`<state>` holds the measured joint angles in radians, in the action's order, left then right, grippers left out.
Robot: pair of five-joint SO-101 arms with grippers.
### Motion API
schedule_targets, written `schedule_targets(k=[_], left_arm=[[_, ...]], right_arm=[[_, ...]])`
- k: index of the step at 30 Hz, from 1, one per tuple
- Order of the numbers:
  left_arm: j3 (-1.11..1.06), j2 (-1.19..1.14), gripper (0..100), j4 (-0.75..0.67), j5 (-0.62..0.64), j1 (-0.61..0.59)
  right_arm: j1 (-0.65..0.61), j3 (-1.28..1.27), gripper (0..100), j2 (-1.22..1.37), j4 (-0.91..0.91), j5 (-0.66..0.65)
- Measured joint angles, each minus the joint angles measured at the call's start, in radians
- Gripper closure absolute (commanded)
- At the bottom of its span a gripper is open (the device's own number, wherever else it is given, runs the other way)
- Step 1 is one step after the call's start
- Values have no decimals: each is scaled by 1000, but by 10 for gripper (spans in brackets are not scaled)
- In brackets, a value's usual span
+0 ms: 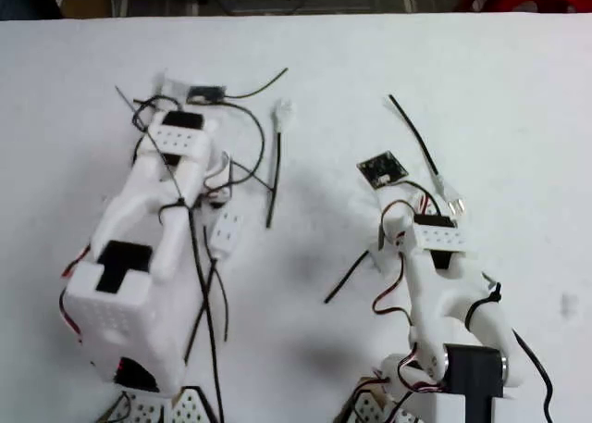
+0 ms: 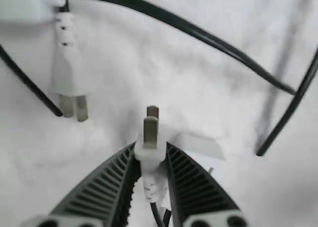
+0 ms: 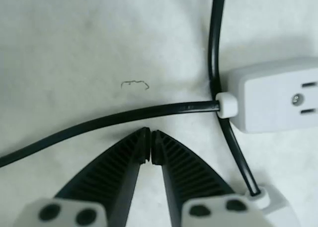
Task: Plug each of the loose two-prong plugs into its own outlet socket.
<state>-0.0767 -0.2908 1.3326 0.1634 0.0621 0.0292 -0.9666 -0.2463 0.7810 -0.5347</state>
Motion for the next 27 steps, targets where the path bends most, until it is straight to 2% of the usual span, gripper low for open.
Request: schedule_targets(k=[5, 9, 27], left_arm=[[-97, 227, 979, -23, 0, 12], [-279, 480, 979, -133, -2, 12], [-1336, 1772, 979, -1034, -3, 11]], right_arm=[[0, 0, 974, 0, -3, 0], [0, 0, 974, 0, -5, 0], [0, 0, 976, 0, -5, 0]])
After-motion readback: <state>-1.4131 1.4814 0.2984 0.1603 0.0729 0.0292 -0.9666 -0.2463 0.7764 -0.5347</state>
